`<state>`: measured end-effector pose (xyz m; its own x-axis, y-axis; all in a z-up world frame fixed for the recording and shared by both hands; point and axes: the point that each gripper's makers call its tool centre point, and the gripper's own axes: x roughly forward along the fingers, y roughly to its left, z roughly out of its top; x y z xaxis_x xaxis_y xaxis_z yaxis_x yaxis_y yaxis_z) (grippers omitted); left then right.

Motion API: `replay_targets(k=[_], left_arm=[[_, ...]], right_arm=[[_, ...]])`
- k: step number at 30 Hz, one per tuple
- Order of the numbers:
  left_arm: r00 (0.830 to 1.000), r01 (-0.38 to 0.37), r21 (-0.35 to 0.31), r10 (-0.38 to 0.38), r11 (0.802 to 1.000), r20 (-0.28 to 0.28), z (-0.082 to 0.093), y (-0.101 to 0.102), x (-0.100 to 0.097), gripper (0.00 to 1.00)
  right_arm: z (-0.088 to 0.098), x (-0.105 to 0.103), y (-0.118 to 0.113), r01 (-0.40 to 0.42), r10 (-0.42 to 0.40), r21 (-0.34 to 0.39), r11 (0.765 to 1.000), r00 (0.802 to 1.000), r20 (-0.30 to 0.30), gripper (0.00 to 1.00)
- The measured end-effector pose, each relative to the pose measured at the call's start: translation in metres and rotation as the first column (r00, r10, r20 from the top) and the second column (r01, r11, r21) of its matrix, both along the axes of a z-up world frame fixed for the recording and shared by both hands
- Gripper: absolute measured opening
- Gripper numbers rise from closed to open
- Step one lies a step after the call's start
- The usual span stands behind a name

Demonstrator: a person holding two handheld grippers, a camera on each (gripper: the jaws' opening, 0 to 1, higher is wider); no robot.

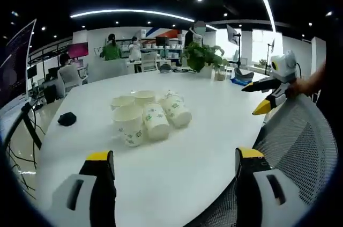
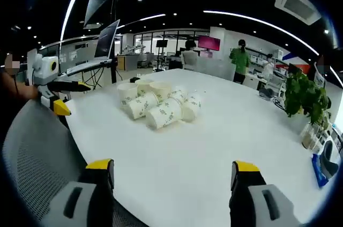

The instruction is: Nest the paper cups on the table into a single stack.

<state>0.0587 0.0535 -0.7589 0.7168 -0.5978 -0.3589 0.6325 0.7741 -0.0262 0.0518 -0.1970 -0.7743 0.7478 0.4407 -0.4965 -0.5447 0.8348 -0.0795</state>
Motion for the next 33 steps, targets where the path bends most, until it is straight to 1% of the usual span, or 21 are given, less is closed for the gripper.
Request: replay_targets(k=[6,12,18,33], left_arm=[[1.000,0.020,0.005,-0.020,1.000,-0.006,-0.0016,-0.0031,-0.0024,0.93],[1.000,0.012,-0.001,-0.012,1.000,-0.002,-0.0001,-0.0023,-0.0016,0.93],[0.999,0.037,0.010,-0.037,0.999,-0.007,-0.0015,-0.0065,-0.0040,0.93],[1.000,0.021,0.010,-0.021,1.000,0.002,0.0002,-0.0035,-0.0021,0.93]], right_arm=[[-0.0006,-0.0002,-0.0003,0.000,0.000,-0.002,1.000,1.000,-0.002,0.91],[-0.0013,-0.0009,0.0010,-0.006,0.006,-0.004,1.000,1.000,-0.006,0.91],[0.0008,0.0000,0.0007,-0.003,0.003,-0.002,1.000,1.000,0.005,0.91],[0.0029,0.0000,0.0014,-0.005,0.005,0.002,1.000,1.000,0.014,0.91]])
